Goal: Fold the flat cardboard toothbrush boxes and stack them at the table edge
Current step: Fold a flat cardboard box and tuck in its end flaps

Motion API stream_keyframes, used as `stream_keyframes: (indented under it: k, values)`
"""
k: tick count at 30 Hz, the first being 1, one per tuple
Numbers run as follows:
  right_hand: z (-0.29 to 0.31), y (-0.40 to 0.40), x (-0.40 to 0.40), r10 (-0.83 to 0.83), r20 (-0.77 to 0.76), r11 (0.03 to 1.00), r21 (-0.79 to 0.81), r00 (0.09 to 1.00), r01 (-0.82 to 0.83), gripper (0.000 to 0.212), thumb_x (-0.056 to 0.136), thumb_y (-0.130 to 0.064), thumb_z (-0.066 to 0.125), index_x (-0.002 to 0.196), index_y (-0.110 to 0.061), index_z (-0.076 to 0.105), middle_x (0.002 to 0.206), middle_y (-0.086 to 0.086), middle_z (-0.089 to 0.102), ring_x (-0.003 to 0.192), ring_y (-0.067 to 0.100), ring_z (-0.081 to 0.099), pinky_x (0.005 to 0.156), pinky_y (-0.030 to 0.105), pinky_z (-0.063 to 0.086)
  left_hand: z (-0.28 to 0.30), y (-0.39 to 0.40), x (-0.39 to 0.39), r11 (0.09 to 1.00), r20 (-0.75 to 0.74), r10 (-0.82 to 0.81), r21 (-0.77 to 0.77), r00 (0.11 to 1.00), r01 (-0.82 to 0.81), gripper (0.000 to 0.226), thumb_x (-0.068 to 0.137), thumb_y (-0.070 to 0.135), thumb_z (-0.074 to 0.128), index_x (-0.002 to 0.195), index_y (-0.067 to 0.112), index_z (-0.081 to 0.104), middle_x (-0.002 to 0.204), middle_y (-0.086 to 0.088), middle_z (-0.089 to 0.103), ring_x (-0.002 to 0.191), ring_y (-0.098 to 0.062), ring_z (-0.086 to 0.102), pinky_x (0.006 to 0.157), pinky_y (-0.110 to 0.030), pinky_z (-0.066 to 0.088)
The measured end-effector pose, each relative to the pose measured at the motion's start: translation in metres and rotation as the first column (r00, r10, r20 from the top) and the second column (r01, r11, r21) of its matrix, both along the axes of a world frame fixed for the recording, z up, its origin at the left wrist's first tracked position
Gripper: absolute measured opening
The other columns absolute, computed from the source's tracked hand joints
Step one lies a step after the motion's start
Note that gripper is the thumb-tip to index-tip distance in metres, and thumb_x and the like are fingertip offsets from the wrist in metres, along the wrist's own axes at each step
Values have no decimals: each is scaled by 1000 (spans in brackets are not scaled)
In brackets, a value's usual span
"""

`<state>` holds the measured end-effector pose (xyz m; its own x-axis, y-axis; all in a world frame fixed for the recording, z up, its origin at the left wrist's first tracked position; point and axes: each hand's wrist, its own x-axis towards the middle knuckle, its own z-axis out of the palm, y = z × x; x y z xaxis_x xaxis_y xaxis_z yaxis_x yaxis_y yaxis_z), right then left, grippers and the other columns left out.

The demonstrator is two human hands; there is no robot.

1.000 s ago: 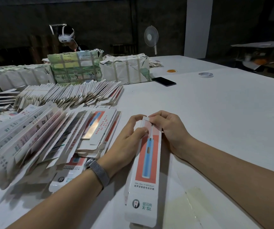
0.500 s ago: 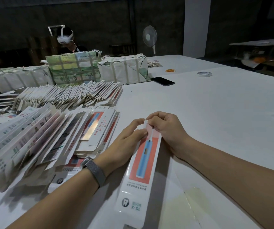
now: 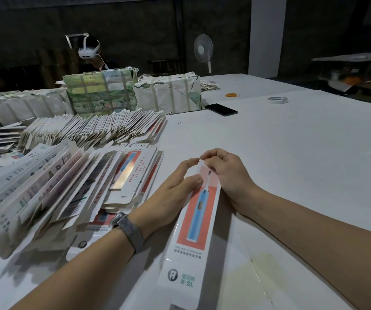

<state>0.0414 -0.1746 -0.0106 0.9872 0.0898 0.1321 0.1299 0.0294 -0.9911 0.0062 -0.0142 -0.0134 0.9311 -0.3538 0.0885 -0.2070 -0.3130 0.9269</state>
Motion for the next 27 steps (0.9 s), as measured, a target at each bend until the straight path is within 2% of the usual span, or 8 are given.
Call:
stream_keyframes:
  k: [3, 8, 13, 16, 20, 22, 24, 27]
  values:
    - [0, -1, 0, 15, 14, 1000, 0, 1000, -15, 42, 96, -11, 50, 65, -34, 66, 65, -8, 63, 58, 9, 60, 55, 23, 50, 1, -1, -1, 1000, -3, -5, -2, 1000, 5, 37, 106, 45, 43, 142, 44, 34, 92, 8, 74, 85, -16, 76, 70, -20, 57]
    - [0, -4, -1, 56, 39, 997, 47, 998, -58, 39, 96, -9, 51, 68, -30, 69, 67, -5, 65, 59, 9, 60, 56, 22, 50, 3, -4, -4, 1000, 22, -11, -28, 1000, 11, 27, 107, 35, 40, 127, 53, 35, 82, 16, 72, 76, -9, 74, 66, -17, 55]
    - [0, -5, -1, 77, 71, 996, 48, 994, -81, 39, 98, -9, 49, 71, -28, 68, 73, -2, 65, 61, 11, 61, 57, 23, 51, 2, -3, -5, 998, 6, -6, -55, 1000, 6, 25, 105, 45, 44, 127, 51, 35, 82, 11, 74, 72, -13, 75, 64, -19, 56]
    - [1, -4, -3, 78, 69, 996, 36, 995, -80, 39, 100, -12, 48, 72, -28, 69, 76, -1, 64, 64, 12, 62, 59, 25, 51, 0, -3, -3, 999, 2, 13, -52, 1000, -13, 43, 91, 54, 42, 131, 43, 36, 88, 4, 76, 74, -18, 75, 66, -23, 57]
    - [0, -5, -3, 99, 74, 994, 38, 992, -102, 37, 102, -14, 48, 73, -27, 69, 75, -2, 64, 64, 10, 62, 60, 25, 52, -2, -2, -1, 999, 20, 35, -39, 999, -34, 42, 89, 56, 40, 128, 42, 35, 87, 5, 76, 74, -16, 76, 65, -20, 57]
    - [-1, -4, -2, 116, 77, 992, 32, 990, -119, 31, 102, -18, 49, 79, -26, 69, 75, -3, 64, 65, 10, 63, 61, 25, 52, -2, -2, -1, 997, 32, 57, -47, 998, -56, 41, 91, 53, 41, 129, 39, 35, 85, 7, 76, 73, -15, 75, 64, -19, 56]
    - [-3, -2, -2, 134, 77, 990, 24, 988, -136, 12, 96, -29, 55, 92, -28, 66, 82, -5, 64, 69, 11, 65, 64, 26, 54, -3, -2, 1, 992, 55, 99, -88, 994, -94, 32, 100, 46, 43, 129, 37, 36, 84, 9, 76, 74, -14, 75, 64, -17, 56]
    - [-7, -2, 1, 103, 62, 992, 61, 993, -106, 25, 81, -37, 60, 104, -31, 57, 100, 2, 57, 75, 15, 66, 67, 30, 53, -4, 0, 3, 979, 77, 162, -134, 984, -151, 21, 109, 32, 40, 130, 35, 37, 84, 9, 76, 72, -11, 75, 62, -15, 54]
